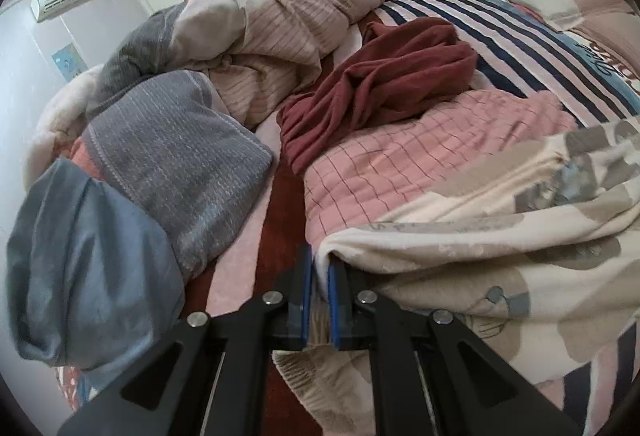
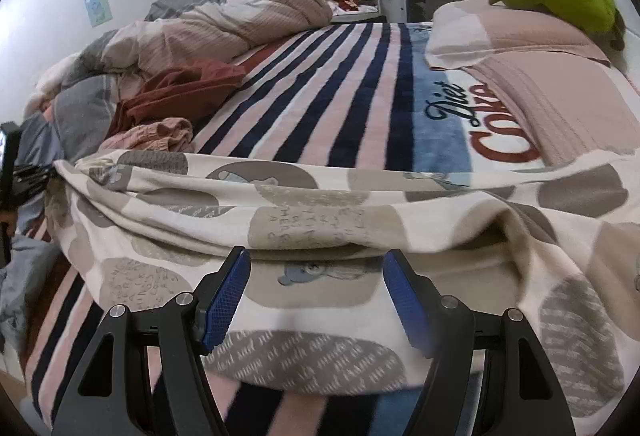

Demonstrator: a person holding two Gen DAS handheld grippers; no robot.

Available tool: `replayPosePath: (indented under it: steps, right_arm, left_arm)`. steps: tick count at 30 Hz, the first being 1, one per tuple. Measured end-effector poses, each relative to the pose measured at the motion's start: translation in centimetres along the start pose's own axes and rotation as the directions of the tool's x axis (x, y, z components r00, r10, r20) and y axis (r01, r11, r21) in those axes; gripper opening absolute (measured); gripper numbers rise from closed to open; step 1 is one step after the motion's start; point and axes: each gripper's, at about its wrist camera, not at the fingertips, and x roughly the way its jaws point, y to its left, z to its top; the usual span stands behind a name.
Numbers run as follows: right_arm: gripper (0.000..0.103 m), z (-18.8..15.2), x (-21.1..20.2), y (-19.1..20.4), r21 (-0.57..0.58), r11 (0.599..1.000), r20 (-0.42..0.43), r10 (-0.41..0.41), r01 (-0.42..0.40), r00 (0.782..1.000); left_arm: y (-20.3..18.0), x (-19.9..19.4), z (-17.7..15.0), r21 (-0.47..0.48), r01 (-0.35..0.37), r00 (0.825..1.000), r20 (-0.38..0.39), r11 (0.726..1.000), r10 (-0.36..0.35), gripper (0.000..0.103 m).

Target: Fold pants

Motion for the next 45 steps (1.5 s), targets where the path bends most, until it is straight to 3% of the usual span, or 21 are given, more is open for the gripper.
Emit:
replayPosePath:
  steps: [2,5,6,10,13,15,18,21,24,28,30,36,42,45]
  right_arm:
    - [0.065,0.2,1.0,0.8,-0.017,1.000,-0.009,0.013,-0.013,1.000]
    - [0.065,0.3,2.1,1.8,-0.053,0.998,-0.023,0.032,-0.033,0.999]
    - [0.065,0.2,2.4,2.2,-0.067,0.997,-0.026,0.038,-0.039,0.999]
    - [0.065,-0.1,2.3,2.9,-0.103,0.992,-0.029,0.074,-0.076,0.997]
    - [0.063,-0.2,2.3,3.0,-0.107,0.985,-0.058,0.131,-0.137,0.990]
    - [0.042,-0.3,2.5,3.3,-0.117,0.975,-0.091,0.177,-0.188,0.980]
    - [0.029,-0.6,3.2,3.8,-0.128,0.962,-0.145,0.223,-0.241,0.964]
    - [0.025,-0.9,4.3,4.3,-0.144,0.955,-0.187,0.232,-0.260,0.955]
    - [0.025,-0.8,5.6,4.3,-0.159,0.957,-0.201,0.208,-0.241,0.957]
    - [0.020,-0.3,7.2,4.0,-0.175,0.963,-0.205,0.171,-0.207,0.964]
    - [0.018,0.2,7.7,3.7,-0.178,0.964,-0.201,0.159,-0.196,0.967]
    - [0.013,2.2,9.1,3.6,-0.208,0.968,-0.197,0.100,-0.142,0.975]
    - [0.013,4.6,9.9,3.2,-0.243,0.970,-0.110,-0.017,-0.010,0.994]
    - [0.018,5.5,10.8,2.4,-0.215,0.976,-0.135,0.009,-0.039,0.991]
  left_arm:
    - [0.2,0.8,0.1,-0.019,0.014,1.000,-0.001,1.000,-0.014,0.014]
    - [0.4,0.6,-0.1,-0.034,-0.063,0.998,0.018,0.997,0.063,0.051]
    - [0.6,0.3,-0.2,-0.042,-0.072,0.997,0.027,0.997,0.073,0.053]
    - [1.3,-2.7,-0.9,-0.124,0.015,0.998,0.056,0.992,-0.008,0.053]
    - [-0.8,-5.5,-1.4,-0.105,0.098,0.992,0.093,0.990,-0.088,0.053]
    - [-2.8,-6.8,-1.6,-0.088,0.167,0.982,0.100,0.982,-0.158,0.053]
    - [-6.2,-7.3,-2.1,-0.065,0.286,0.957,0.074,0.956,-0.281,0.053]
    - [-10.3,-5.7,-2.7,-0.015,0.369,0.929,0.000,0.929,-0.369,0.052]
    - [-12.5,-3.9,-2.8,0.028,0.345,0.938,-0.041,0.938,-0.344,0.047]
    - [-12.9,-1.4,-2.3,0.001,0.323,0.944,-0.071,0.946,-0.322,0.040]
    - [-12.3,-1.0,-1.6,-0.007,0.284,0.958,-0.045,0.959,-0.284,0.040]
    - [-10.2,-0.9,0.8,-0.003,0.252,0.967,0.025,0.968,-0.252,0.036]
    - [-9.5,0.2,2.8,-0.037,0.246,0.967,0.078,0.969,-0.242,0.035]
    - [-9.0,0.0,3.5,-0.061,0.257,0.963,0.099,0.965,-0.250,0.035]
